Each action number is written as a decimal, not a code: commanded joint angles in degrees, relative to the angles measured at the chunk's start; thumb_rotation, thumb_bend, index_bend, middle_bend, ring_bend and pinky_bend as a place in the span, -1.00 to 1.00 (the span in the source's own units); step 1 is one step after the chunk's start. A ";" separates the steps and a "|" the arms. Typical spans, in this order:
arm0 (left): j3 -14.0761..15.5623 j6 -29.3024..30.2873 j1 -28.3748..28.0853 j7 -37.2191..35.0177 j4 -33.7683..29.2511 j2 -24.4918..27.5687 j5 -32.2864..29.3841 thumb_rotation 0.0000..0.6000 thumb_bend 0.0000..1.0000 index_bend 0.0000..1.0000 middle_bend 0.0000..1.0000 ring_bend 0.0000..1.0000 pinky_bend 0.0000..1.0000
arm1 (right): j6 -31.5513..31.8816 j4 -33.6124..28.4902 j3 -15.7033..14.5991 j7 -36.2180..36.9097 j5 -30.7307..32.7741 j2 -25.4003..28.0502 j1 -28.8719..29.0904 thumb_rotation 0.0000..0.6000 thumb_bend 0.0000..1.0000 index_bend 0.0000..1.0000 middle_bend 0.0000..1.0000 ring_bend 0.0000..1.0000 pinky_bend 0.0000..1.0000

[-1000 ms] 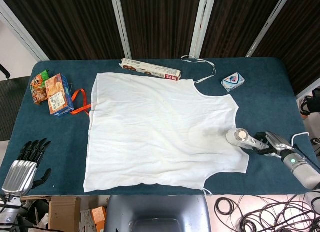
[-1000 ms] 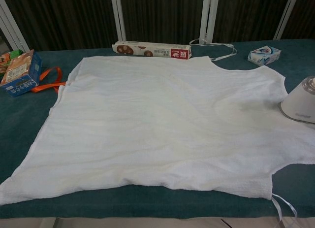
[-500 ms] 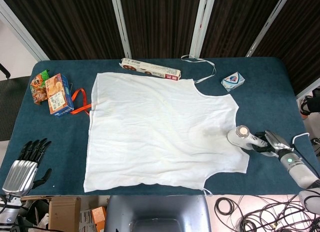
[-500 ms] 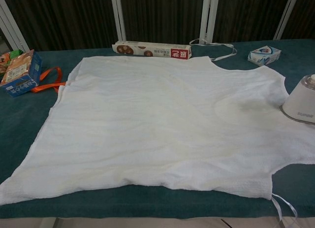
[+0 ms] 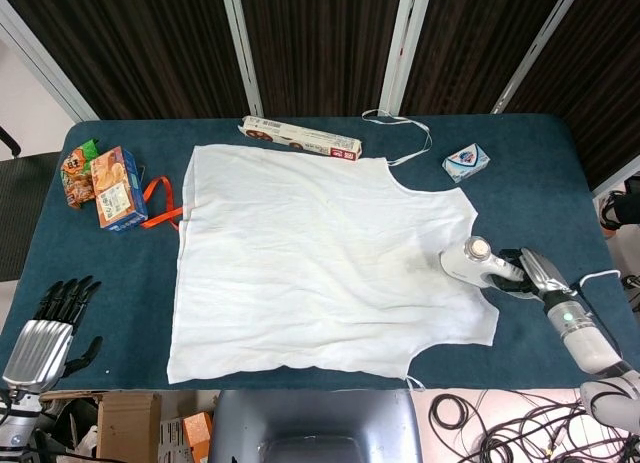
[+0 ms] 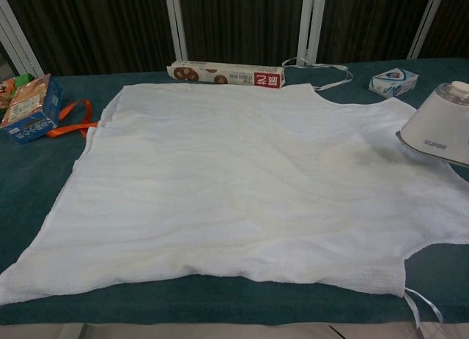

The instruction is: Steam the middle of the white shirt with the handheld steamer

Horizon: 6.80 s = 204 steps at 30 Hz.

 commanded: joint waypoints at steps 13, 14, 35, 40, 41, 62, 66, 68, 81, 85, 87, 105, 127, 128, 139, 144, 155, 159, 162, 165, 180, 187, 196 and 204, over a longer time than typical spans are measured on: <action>0.00 -0.65 -0.44 0.00 0.07 -0.10 0.08 1.00 -0.24 -1.00 -0.91 -0.98 -1.00 | -8.86 -7.45 5.00 -21.93 12.01 -1.69 9.18 1.00 0.43 1.00 1.00 1.00 1.00; -0.01 -0.69 -0.48 -0.03 0.09 -0.11 0.07 1.00 -0.24 -1.00 -0.91 -0.98 -1.00 | -9.21 -7.45 5.13 -23.21 13.01 -2.23 9.74 1.00 0.43 1.00 1.00 1.00 1.00; -0.22 -1.03 -0.80 -0.93 0.36 0.12 -0.33 1.00 -0.24 -1.00 -0.91 -0.98 -1.00 | -6.85 -12.57 4.32 -44.92 29.18 -10.86 18.16 1.00 0.43 1.00 1.00 1.00 1.00; -0.18 -1.04 -0.82 -1.15 0.36 0.21 -0.26 1.00 -0.24 -1.00 -0.91 -0.98 -1.00 | -6.12 -13.80 3.83 -46.81 30.31 -11.05 18.55 1.00 0.43 1.00 1.00 1.00 1.00; -0.18 -1.01 -0.83 -1.20 0.33 0.24 -0.22 1.00 -0.24 -1.00 -0.91 -0.98 -1.00 | -5.94 -14.45 3.68 -47.34 30.64 -11.08 18.65 1.00 0.43 1.00 1.00 1.00 1.00; 0.02 -1.03 -1.02 -0.70 0.38 -0.02 0.23 1.00 -0.24 -1.00 -0.91 -0.98 -1.00 | -0.20 -25.37 -0.29 -55.92 28.02 -9.34 18.28 1.00 0.44 1.00 1.00 1.00 1.00; 0.02 -1.13 -1.05 -0.52 0.38 -0.09 0.14 1.00 -0.24 -1.00 -0.91 -0.98 -1.00 | 0.98 -22.65 0.93 -57.28 30.57 -10.34 19.07 1.00 0.45 1.00 1.00 1.00 1.00; 0.03 -1.30 -1.11 -0.48 0.34 -0.11 0.07 1.00 -0.24 -1.00 -0.91 -0.98 -1.00 | 0.77 -21.07 1.81 -57.57 32.55 -10.72 19.69 1.00 0.46 1.00 1.00 1.00 1.00; 0.00 -2.13 -1.40 0.34 0.29 -0.42 -0.49 1.00 -0.24 -1.00 -0.91 -0.98 -1.00 | -0.97 -9.37 5.64 -62.03 43.95 -14.91 25.33 1.00 0.46 1.00 1.00 1.00 1.00; -0.01 -2.49 -1.58 0.54 0.30 -0.52 -0.62 1.00 -0.24 -1.00 -0.91 -0.98 -1.00 | -2.08 -5.30 6.50 -63.21 47.13 -17.35 27.15 1.00 0.46 1.00 1.00 1.00 1.00; -0.07 -2.55 -1.64 0.54 0.33 -0.52 -0.70 1.00 -0.24 -1.00 -0.91 -0.98 -1.00 | -2.66 -4.39 6.68 -63.58 47.82 -18.27 27.80 1.00 0.46 1.00 1.00 1.00 1.00; 0.17 -2.59 -1.83 0.78 0.20 -0.72 -0.23 1.00 -0.24 -1.00 -0.91 -0.98 -1.00 | -1.48 -21.41 3.24 -63.23 38.74 -13.02 25.41 1.00 0.46 1.00 1.00 1.00 1.00; 0.30 -1.65 -1.53 0.38 -0.05 -0.40 0.25 1.00 -0.24 -1.00 -0.91 -0.98 -1.00 | 4.09 -24.16 0.58 -65.89 34.21 -13.96 24.68 1.00 0.46 1.00 1.00 1.00 1.00; 0.30 -1.67 -1.55 0.40 -0.06 -0.41 0.27 1.00 -0.24 -1.00 -0.91 -0.98 -1.00 | 4.35 -23.16 0.80 -66.10 34.77 -14.18 24.74 1.00 0.46 1.00 1.00 1.00 1.00; 0.32 -2.43 -1.90 0.25 0.05 -0.39 0.07 1.00 -0.24 -1.00 -0.91 -0.98 -1.00 | 0.75 -12.41 4.10 -62.68 41.00 -14.95 24.69 1.00 0.46 1.00 1.00 1.00 1.00; 0.19 -2.71 -2.04 0.45 0.02 -0.45 -0.25 1.00 -0.24 -1.00 -0.91 -0.98 -1.00 | -0.32 -12.01 4.06 -61.32 39.37 -14.12 23.93 1.00 0.46 1.00 1.00 1.00 1.00; 0.35 -2.44 -1.91 0.39 -0.18 -0.29 -0.03 1.00 -0.24 -1.00 -0.91 -0.98 -1.00 | -0.83 -23.28 0.15 -55.04 26.01 -7.15 17.80 1.00 0.46 1.00 1.00 1.00 1.00; 0.48 -2.15 -1.79 0.52 -0.35 -0.22 0.27 1.00 -0.24 -1.00 -0.91 -0.98 -1.00 | -0.97 -25.40 -1.15 -52.09 21.86 -5.20 15.66 1.00 0.46 1.00 1.00 1.00 1.00; 0.50 -1.86 -1.67 0.51 -0.35 -0.19 0.39 1.00 -0.24 -1.00 -0.91 -0.98 -1.00 | -0.74 -26.72 -2.03 -49.35 18.62 -3.66 13.85 1.00 0.46 1.00 1.00 1.00 1.00; 0.56 -1.93 -1.65 0.53 -0.35 -0.24 0.37 1.00 -0.24 -1.00 -0.91 -0.98 -1.00 | -1.03 -27.56 -3.37 -46.36 15.04 -1.91 12.05 1.00 0.46 1.00 1.00 1.00 1.00; 0.65 -2.01 -1.71 1.15 -0.58 -0.42 0.57 1.00 -0.24 -1.00 -0.91 -0.98 -1.00 | 0.58 -16.57 0.13 -38.42 13.48 -2.31 9.50 1.00 0.46 1.00 1.00 1.00 1.00; 0.67 -2.07 -1.71 1.12 -0.56 -0.44 0.55 1.00 -0.24 -1.00 -0.91 -0.98 -1.00 | 1.68 -9.76 1.78 -35.24 14.42 -2.92 8.02 1.00 0.46 1.00 1.00 1.00 1.00; 0.69 -2.66 -1.94 1.40 -0.62 -0.66 0.35 1.00 -0.24 -1.00 -0.91 -0.98 -1.00 | -1.59 1.79 1.79 -27.39 14.48 -4.61 5.20 1.00 0.46 1.00 1.00 0.99 0.98; 0.67 -2.66 -1.95 1.21 -0.60 -0.59 0.28 1.00 -0.24 -1.00 -0.91 -0.98 -1.00 | -3.78 8.04 1.18 -19.17 9.55 -6.88 3.93 1.00 0.46 1.00 1.00 0.94 0.94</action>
